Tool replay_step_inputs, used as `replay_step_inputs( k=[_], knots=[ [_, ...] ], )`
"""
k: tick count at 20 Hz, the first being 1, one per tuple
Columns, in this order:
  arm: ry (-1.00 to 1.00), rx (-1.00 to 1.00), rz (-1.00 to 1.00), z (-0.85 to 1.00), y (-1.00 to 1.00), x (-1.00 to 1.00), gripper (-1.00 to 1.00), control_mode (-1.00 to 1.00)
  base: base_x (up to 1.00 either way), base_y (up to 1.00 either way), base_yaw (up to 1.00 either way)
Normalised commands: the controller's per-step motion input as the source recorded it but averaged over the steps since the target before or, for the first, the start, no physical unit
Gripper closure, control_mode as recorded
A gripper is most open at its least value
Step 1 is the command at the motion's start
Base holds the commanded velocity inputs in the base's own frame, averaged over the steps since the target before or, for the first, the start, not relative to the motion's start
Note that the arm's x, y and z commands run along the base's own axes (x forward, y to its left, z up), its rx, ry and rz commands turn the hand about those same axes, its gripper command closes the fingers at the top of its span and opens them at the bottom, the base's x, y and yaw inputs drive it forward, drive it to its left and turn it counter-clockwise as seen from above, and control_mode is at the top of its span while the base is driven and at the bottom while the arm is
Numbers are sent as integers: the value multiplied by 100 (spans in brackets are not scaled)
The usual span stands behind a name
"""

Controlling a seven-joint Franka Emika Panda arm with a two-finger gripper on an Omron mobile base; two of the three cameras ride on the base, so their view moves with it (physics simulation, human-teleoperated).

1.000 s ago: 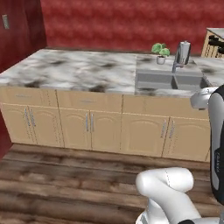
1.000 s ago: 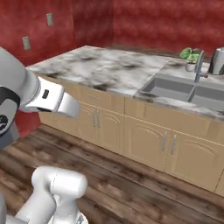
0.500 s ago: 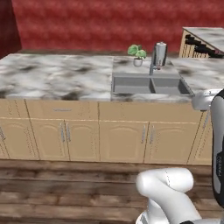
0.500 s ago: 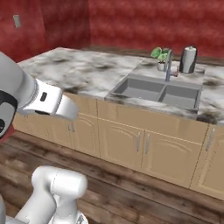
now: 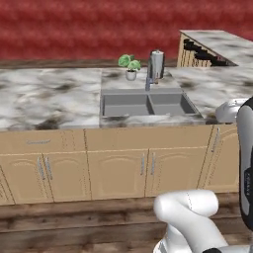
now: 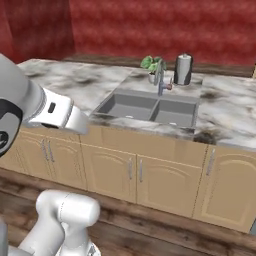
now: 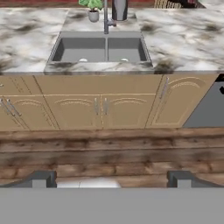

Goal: Pick up the sponge and bar soap from the sink, and place them back in the cabinet, and close the cabinet door.

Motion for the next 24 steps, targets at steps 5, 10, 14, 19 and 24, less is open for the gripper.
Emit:
replay_step_inputs(
  k=[5,10,14,19,24],
  knots=[
    [0,0,0,0,0,0,-100,100,18,-31,-39],
    [0,0,0,0,0,0,-100,100,40,7,-21],
    [0,0,0,0,0,0,-100,100,72,23,-7],
    [0,0,0,0,0,0,-100,100,71,1,0],
    [0,0,0,0,0,0,-100,100,63,0,1]
  ],
)
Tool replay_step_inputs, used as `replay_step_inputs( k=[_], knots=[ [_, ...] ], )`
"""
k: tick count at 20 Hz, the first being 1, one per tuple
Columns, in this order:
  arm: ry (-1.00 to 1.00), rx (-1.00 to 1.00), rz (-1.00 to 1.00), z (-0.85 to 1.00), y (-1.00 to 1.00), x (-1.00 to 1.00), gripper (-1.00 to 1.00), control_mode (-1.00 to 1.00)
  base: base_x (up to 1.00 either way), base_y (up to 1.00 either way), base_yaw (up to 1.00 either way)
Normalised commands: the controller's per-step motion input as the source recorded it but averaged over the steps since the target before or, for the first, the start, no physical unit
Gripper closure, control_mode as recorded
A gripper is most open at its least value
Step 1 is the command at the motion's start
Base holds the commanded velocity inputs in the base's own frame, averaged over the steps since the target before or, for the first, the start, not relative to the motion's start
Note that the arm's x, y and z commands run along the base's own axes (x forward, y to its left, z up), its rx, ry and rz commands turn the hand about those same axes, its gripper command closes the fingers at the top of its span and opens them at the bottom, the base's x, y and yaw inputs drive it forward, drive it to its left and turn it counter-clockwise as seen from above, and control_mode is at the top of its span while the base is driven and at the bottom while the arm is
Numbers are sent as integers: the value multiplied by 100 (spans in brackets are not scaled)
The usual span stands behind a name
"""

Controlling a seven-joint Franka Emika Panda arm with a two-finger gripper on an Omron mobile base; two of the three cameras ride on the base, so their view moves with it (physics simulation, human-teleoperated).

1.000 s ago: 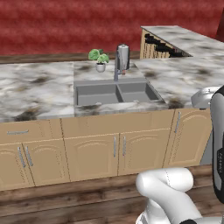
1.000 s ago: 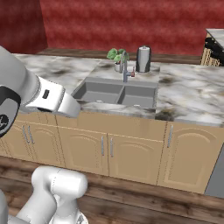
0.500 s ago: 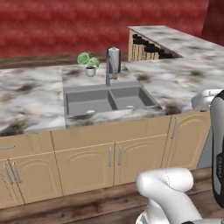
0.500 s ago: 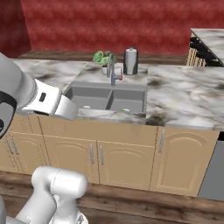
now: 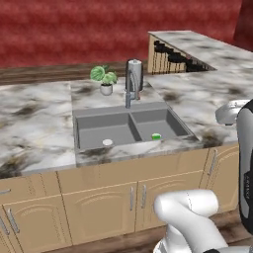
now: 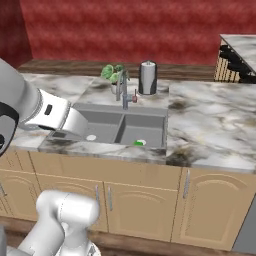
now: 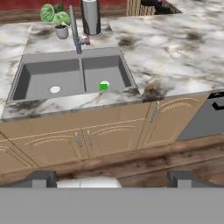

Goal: Pick up the sponge and bar soap from the sink, and place them back in the cabinet, and close the cabinet door.

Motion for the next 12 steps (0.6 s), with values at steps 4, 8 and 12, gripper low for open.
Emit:
replay_step_inputs(
  k=[4,8,12],
  knots=[
    [0,0,0,0,0,0,-100,100,61,0,1],
    [0,0,0,0,0,0,-100,100,62,0,4],
    [0,0,0,0,0,0,-100,100,52,0,4]
  ],
)
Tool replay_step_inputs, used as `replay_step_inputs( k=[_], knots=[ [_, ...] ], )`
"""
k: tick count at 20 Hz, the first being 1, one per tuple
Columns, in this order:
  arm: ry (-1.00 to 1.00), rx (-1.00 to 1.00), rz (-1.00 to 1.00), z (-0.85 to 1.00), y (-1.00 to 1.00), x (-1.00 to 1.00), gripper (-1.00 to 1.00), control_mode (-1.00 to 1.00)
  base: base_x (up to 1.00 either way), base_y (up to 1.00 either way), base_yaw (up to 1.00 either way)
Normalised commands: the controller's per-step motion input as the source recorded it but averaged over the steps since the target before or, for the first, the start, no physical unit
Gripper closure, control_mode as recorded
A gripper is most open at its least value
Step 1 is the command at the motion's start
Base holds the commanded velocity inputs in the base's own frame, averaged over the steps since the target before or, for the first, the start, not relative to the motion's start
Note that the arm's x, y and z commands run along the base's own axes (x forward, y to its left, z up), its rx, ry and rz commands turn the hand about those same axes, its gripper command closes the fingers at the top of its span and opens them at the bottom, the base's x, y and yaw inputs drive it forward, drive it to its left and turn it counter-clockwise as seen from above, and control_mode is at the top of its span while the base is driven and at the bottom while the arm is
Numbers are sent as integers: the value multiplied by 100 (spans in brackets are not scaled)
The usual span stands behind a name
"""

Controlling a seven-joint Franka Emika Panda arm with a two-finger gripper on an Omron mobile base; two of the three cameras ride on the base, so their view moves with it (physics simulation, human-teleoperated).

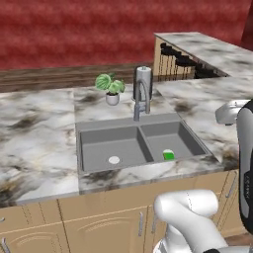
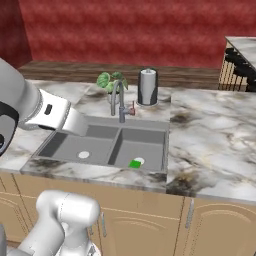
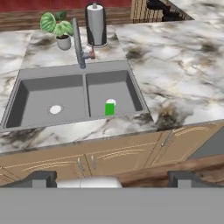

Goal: Pick up the sponge and bar soap from the sink, and place them back in the cabinet, and close the cabinet door.

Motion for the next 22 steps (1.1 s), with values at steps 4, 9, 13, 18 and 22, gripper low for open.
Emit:
replay_step_inputs(
  k=[4,9,13,18,22],
  knots=[
    [0,0,0,0,0,0,-100,100,47,-1,0],
    [0,0,0,0,0,0,-100,100,47,0,0],
    [0,0,0,0,0,0,-100,100,45,0,0],
    [0,0,0,0,0,0,-100,100,37,0,0],
    [0,0,0,0,0,0,-100,100,41,0,0]
  ],
)
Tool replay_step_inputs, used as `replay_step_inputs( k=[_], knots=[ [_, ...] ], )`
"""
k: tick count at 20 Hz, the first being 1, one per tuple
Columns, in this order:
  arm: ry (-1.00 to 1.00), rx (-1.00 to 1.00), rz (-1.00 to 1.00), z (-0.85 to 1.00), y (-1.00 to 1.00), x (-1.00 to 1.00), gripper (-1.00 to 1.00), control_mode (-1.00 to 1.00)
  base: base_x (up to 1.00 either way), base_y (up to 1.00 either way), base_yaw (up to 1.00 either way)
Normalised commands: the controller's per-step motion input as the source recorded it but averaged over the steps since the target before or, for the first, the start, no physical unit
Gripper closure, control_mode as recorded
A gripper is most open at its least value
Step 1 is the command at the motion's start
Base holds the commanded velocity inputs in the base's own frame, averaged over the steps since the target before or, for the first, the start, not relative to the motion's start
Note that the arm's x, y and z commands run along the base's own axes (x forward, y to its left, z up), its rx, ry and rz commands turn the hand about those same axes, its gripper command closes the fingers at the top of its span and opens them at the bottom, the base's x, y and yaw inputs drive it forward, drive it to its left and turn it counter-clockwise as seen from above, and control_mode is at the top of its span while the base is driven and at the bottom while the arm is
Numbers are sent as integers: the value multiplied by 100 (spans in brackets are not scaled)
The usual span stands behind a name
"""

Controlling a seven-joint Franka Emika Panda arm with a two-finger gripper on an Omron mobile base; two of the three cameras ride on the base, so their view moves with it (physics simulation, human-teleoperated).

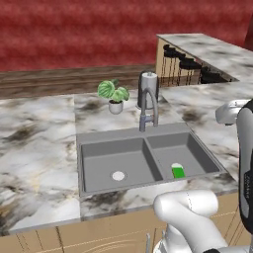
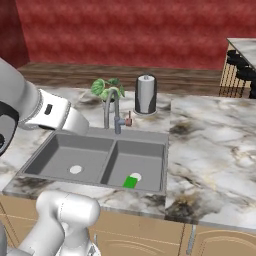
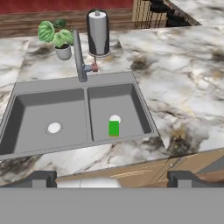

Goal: Pick up the sponge and bar soap from the sink, and place them back in the cabinet, and close the cabinet door.

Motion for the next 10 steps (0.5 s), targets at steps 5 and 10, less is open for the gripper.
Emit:
replay_step_inputs(
  k=[5,10],
  knots=[
    [1,0,0,0,0,9,-100,-100,37,0,0],
    [4,0,0,0,0,59,-100,-100,0,0,0]
  ],
)
